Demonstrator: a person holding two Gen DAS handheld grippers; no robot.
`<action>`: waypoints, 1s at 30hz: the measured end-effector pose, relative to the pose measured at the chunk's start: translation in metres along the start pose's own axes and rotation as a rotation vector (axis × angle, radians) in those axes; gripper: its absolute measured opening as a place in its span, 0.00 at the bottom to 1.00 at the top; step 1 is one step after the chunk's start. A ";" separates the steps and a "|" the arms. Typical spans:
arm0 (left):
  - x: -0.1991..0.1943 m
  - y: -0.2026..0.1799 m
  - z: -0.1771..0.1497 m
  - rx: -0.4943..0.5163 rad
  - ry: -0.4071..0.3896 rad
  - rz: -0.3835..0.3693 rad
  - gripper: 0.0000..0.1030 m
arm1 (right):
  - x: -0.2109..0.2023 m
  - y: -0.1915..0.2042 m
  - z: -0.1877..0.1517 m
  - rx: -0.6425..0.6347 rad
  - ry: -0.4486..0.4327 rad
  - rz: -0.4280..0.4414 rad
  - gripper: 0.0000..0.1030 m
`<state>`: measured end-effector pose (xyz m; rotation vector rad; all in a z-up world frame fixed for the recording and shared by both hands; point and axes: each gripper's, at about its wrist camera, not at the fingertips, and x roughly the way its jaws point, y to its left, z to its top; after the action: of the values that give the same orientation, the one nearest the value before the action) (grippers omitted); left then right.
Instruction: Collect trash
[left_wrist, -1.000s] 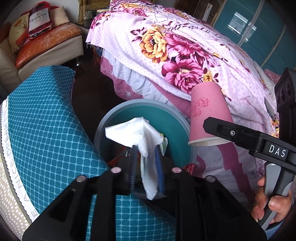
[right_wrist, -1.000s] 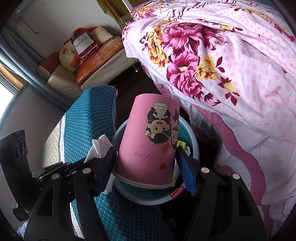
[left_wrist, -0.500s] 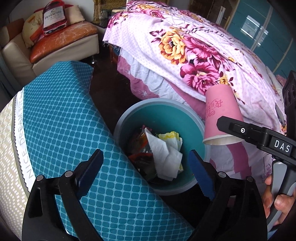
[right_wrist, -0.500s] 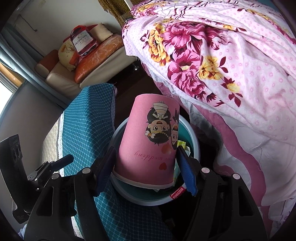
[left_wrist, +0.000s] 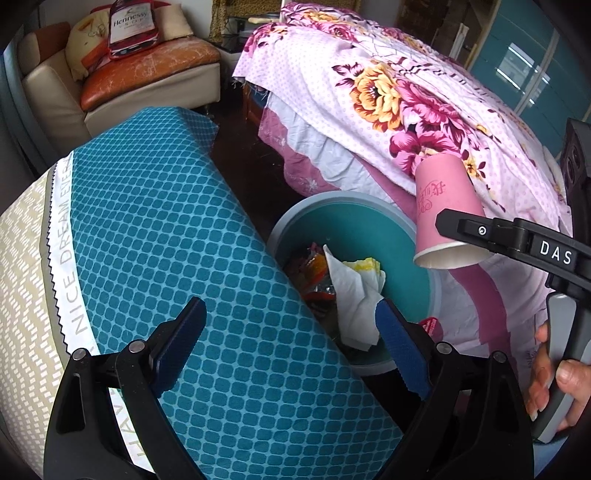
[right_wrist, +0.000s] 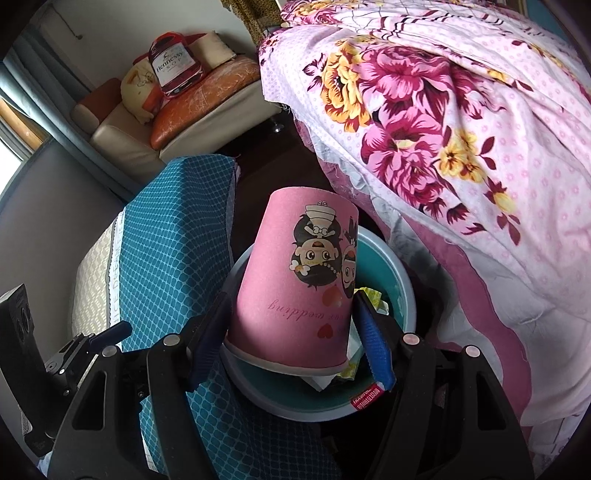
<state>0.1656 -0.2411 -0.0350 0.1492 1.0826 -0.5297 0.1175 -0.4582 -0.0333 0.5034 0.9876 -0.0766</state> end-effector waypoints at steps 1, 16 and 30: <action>0.000 0.002 0.000 -0.002 0.000 0.003 0.90 | 0.002 0.001 0.001 -0.003 0.002 -0.002 0.62; 0.000 0.016 -0.006 -0.035 0.020 0.003 0.90 | 0.020 0.014 0.005 -0.019 0.041 -0.025 0.71; -0.028 0.017 -0.016 -0.073 0.009 0.007 0.90 | -0.010 0.027 -0.010 -0.065 0.048 -0.010 0.93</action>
<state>0.1513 -0.2109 -0.0209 0.0913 1.1079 -0.4824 0.1114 -0.4313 -0.0196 0.4422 1.0362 -0.0414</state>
